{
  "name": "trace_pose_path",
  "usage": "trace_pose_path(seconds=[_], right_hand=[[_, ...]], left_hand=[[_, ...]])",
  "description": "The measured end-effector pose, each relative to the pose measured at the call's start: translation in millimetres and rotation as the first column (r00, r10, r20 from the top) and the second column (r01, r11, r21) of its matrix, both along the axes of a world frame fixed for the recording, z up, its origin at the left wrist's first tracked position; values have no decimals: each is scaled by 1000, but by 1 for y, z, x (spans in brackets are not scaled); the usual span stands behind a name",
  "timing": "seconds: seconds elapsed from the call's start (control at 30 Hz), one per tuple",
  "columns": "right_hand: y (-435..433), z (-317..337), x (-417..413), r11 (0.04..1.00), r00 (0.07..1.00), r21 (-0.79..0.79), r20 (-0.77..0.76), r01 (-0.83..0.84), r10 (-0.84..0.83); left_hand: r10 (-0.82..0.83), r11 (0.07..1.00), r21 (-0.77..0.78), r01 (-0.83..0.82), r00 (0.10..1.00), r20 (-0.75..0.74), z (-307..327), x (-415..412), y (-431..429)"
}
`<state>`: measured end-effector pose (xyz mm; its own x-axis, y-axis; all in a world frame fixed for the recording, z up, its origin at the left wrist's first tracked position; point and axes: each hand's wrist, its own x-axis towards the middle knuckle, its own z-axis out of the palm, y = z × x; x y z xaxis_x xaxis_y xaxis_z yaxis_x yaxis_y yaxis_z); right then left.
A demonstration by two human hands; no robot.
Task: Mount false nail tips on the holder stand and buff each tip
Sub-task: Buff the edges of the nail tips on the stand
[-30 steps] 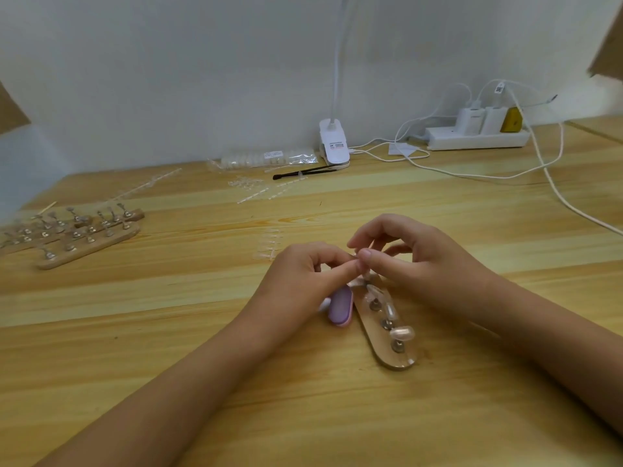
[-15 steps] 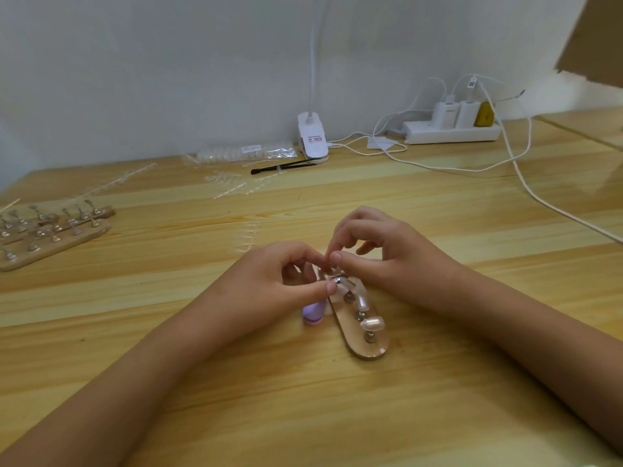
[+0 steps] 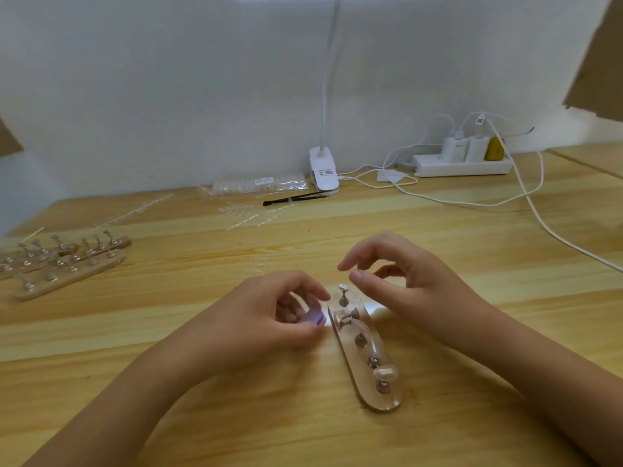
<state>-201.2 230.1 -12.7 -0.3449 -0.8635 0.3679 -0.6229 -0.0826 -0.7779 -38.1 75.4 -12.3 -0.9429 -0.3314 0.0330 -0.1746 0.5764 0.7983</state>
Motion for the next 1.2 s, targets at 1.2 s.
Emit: trace_pose_path(seconds=[1.2], right_hand=[[2, -8, -12, 960, 997, 270, -17, -70, 77]], left_hand=[[387, 548, 828, -119, 914, -124, -13, -14, 9]])
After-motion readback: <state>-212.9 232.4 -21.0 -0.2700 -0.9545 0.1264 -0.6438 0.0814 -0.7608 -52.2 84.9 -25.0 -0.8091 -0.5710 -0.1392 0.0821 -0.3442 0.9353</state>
